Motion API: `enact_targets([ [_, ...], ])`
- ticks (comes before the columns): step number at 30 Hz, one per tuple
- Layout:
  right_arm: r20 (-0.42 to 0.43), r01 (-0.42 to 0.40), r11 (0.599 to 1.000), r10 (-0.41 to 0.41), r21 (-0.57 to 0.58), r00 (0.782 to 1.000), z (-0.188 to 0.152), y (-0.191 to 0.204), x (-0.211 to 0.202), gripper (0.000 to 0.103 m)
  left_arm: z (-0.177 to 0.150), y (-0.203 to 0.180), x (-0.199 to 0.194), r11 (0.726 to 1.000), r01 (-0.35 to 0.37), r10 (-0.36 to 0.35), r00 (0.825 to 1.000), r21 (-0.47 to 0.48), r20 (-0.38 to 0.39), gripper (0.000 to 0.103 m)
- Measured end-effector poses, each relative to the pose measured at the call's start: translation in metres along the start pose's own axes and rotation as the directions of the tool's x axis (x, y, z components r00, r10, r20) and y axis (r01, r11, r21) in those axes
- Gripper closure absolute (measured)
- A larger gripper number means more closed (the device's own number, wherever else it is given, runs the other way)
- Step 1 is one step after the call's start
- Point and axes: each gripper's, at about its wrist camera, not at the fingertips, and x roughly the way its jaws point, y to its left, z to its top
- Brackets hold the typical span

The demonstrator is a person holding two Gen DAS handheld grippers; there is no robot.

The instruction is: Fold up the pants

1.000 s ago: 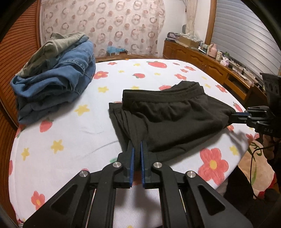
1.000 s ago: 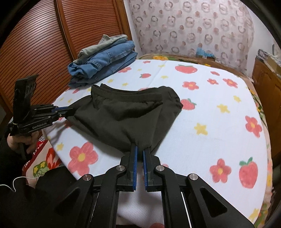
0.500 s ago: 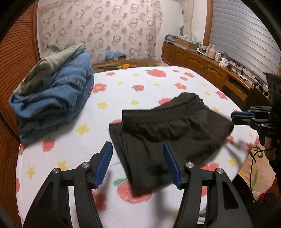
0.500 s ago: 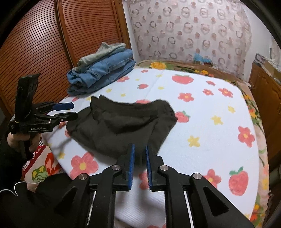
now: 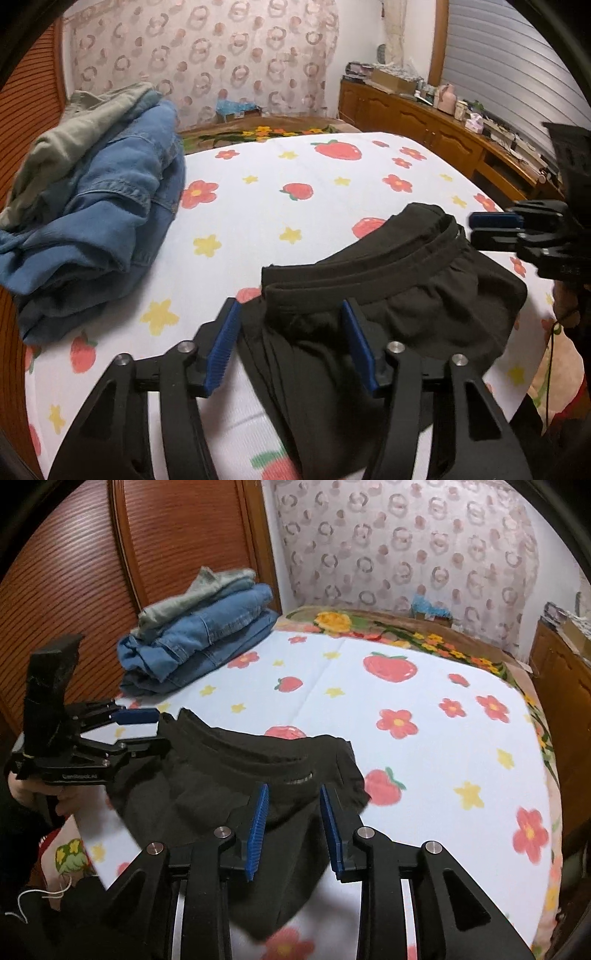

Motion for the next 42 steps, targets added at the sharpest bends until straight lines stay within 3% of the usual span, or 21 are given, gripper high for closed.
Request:
enact_targets([
  [11,-0.073,-0.045,0.999,0.044,-0.022,0.996,0.02,-0.006,0.03,0.073,0.002,0.002,0.008,0.999,0.042,-0.042,0.999,-0.009,-0.003,0.093],
  [13,-0.063,-0.07,0.997,0.069,-0.019,0.996,0.022,-0.009,0.029,0.091,0.004,0.003,0.002,0.998,0.059,-0.058,0.998,-0.01,0.016,0.094],
  [16,0.031,-0.066,0.997,0.067,-0.045,0.997,0.027,-0.007,0.012,0.095,0.008,0.005,-0.013,0.997,0.068,-0.065,0.995,-0.032,0.077,0.094],
  [20,0.101,0.003,0.999,0.001,-0.04,0.995,0.036,0.0,0.001,0.096,0.017,0.007,-0.022,0.998,0.045,-0.039,0.991,-0.047,0.129,0.094],
  [29,-0.006,0.037,0.999,-0.037,-0.025,0.999,0.048,0.004,0.035,0.095,0.019,0.014,0.007,0.998,-0.01,0.013,0.999,-0.062,0.051,0.094],
  [31,-0.005,0.02,1.0,-0.02,-0.01,1.0,0.048,0.003,0.033,0.087,0.017,0.012,0.009,0.998,-0.02,0.023,0.999,-0.057,0.047,0.094],
  [33,-0.001,0.027,1.0,-0.027,-0.004,1.0,0.048,0.002,0.03,0.085,0.016,0.012,0.008,0.998,-0.028,0.031,0.999,-0.056,0.039,0.091],
  [36,0.005,0.031,0.999,-0.031,0.01,0.999,0.046,-0.001,0.024,0.08,0.017,0.013,0.004,0.997,-0.038,0.04,0.999,-0.062,0.035,0.077],
  [40,0.006,0.039,0.999,-0.039,0.012,0.999,0.039,-0.002,0.016,0.071,0.015,0.015,-0.005,0.996,-0.039,0.043,0.998,-0.074,0.053,0.036],
  [42,-0.004,0.036,0.999,-0.036,0.01,0.999,0.035,-0.002,0.014,0.065,0.013,0.016,-0.008,0.996,-0.03,0.034,0.998,-0.079,0.057,0.034],
])
